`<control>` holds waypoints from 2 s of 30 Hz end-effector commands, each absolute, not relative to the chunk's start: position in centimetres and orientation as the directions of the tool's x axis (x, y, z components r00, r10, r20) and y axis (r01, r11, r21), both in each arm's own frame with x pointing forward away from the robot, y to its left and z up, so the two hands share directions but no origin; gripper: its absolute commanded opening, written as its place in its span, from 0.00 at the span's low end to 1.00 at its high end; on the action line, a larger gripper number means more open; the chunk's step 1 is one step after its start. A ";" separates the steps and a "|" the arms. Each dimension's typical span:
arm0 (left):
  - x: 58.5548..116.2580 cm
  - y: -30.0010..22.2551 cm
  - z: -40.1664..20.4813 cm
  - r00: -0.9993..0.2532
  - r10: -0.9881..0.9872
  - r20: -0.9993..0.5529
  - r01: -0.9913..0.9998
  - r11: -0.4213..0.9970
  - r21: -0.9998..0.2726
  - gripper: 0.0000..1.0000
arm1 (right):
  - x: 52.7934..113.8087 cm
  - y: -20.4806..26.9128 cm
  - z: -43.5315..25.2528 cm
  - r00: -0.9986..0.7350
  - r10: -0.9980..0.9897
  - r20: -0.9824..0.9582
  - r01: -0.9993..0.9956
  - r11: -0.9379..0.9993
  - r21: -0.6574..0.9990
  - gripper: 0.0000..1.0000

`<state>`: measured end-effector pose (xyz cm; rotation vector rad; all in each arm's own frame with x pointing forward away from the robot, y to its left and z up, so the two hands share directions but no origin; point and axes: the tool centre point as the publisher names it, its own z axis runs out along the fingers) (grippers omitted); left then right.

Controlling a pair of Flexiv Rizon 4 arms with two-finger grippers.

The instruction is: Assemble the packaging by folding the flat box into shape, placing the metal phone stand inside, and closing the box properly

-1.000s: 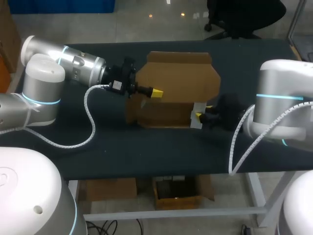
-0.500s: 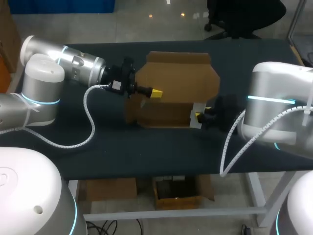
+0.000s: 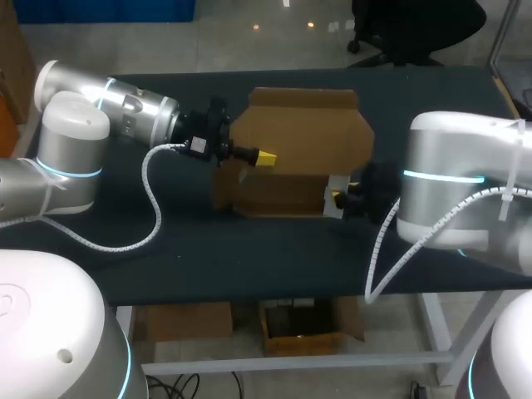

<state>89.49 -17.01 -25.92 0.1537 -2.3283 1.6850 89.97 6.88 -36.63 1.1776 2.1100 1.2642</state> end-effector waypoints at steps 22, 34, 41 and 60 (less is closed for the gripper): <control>89.4 -17.3 -26.3 -0.959 0.071 0.273 -0.237 0.322 -0.917 0.00 | 90.8 7.5 -37.3 -0.365 0.931 -0.003 0.486 0.193 0.852 0.40; 89.4 -17.3 -26.3 -0.959 0.071 0.273 -0.237 0.322 -0.917 0.00 | 91.2 7.0 -37.5 -0.321 0.947 -0.005 0.493 0.171 0.853 0.38; 89.4 -17.3 -26.3 -0.959 0.071 0.273 -0.237 0.322 -0.917 0.00 | 91.7 6.9 -37.6 -0.312 0.950 -0.007 0.496 0.168 0.852 0.36; 89.4 -17.3 -26.3 -0.959 0.071 0.273 -0.237 0.322 -0.917 0.00 | 91.8 6.9 -37.6 -0.304 0.953 -0.007 0.493 0.163 0.855 0.34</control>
